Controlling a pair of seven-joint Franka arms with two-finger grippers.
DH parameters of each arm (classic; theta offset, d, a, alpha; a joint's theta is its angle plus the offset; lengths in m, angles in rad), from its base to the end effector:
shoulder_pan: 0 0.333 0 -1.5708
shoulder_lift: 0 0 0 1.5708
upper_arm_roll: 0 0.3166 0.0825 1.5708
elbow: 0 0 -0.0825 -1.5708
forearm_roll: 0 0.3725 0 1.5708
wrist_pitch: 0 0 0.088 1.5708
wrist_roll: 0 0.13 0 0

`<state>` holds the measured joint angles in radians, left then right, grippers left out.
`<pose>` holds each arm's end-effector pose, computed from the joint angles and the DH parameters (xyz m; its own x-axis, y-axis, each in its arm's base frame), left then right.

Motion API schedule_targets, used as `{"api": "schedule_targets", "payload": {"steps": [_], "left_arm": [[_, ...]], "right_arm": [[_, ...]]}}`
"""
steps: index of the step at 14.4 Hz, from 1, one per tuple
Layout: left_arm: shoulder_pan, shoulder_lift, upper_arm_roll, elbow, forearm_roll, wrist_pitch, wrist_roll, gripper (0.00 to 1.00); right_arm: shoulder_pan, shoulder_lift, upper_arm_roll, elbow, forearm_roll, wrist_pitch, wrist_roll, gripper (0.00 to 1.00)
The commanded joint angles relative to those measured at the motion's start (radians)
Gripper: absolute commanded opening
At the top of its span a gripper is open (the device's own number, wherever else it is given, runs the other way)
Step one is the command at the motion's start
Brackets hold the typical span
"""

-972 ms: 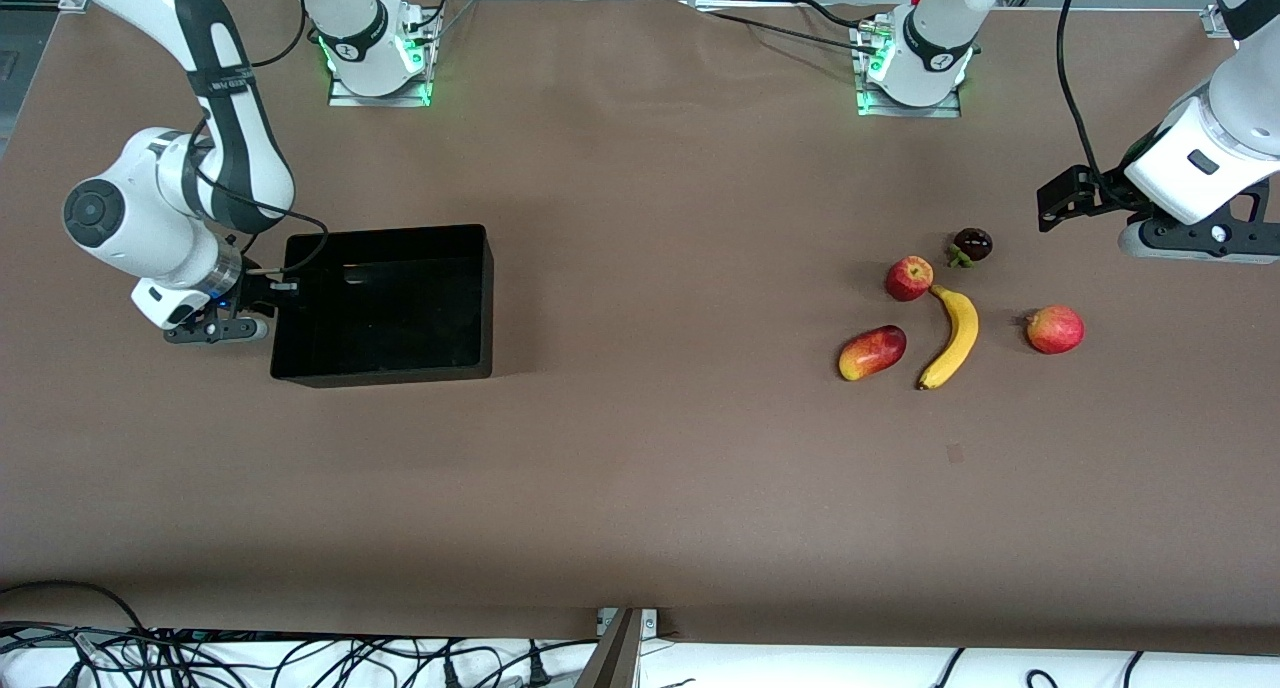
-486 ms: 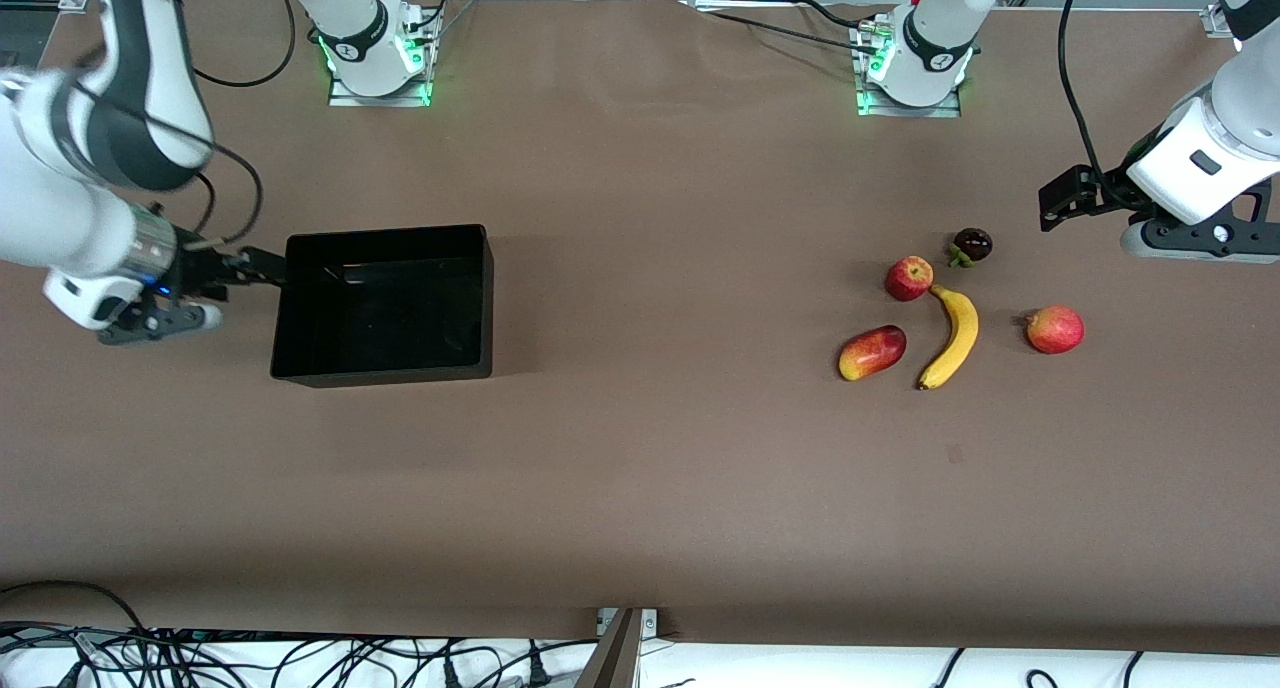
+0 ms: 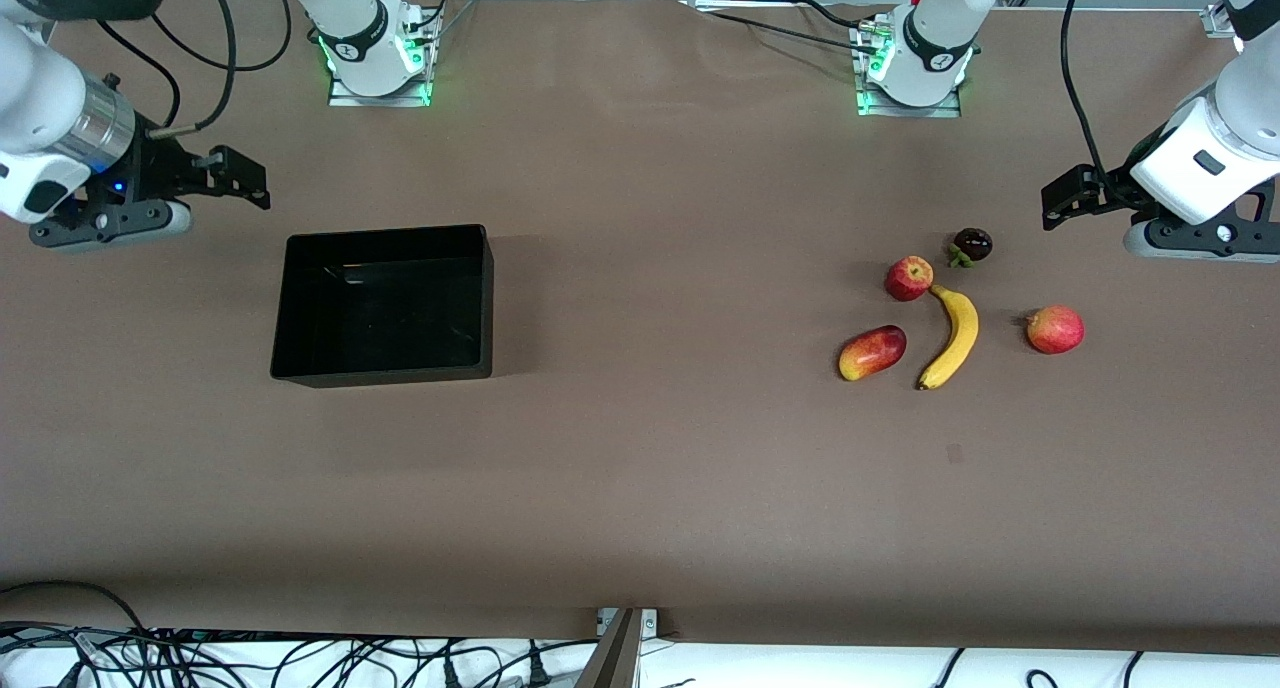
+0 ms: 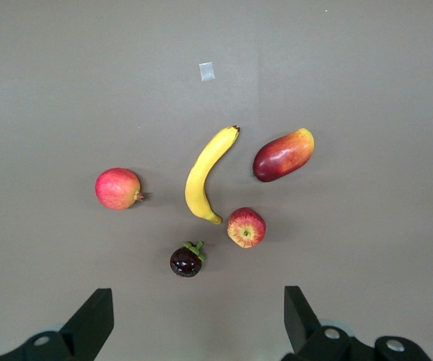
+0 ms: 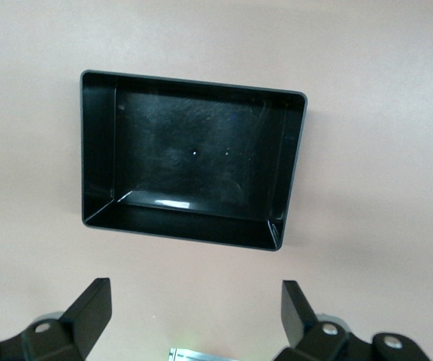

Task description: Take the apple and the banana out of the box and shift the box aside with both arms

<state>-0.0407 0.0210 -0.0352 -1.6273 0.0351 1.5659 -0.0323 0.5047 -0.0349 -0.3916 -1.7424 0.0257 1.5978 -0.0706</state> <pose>0.5427 -0.0365 0.5645 0.9958 -0.0432 -0.0811 -0.0464 -0.9982 -0.0369 0.5220 0.0599 0.5431 0.9771 0.1829 -0.1091 0.1788 -0.9828 -0.0466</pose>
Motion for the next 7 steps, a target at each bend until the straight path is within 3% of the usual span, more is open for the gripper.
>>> {"api": "schedule_targets", "payload": {"steps": [1,3,7], "left_arm": [[0.002,-0.013,0.000,0.000,0.017,-0.014,0.022,1.00],[0.002,-0.013,0.000,0.000,0.017,-0.015,0.022,1.00],[0.002,-0.013,0.000,0.000,0.017,-0.015,0.022,1.00]], "right_arm": [[-0.148,-0.017,0.168,0.004,-0.038,-0.039,0.002,1.00],[-0.277,-0.019,0.294,0.009,-0.043,-0.045,-0.009,1.00],[-0.480,-0.020,0.442,0.012,-0.040,-0.049,-0.069,1.00]]}}
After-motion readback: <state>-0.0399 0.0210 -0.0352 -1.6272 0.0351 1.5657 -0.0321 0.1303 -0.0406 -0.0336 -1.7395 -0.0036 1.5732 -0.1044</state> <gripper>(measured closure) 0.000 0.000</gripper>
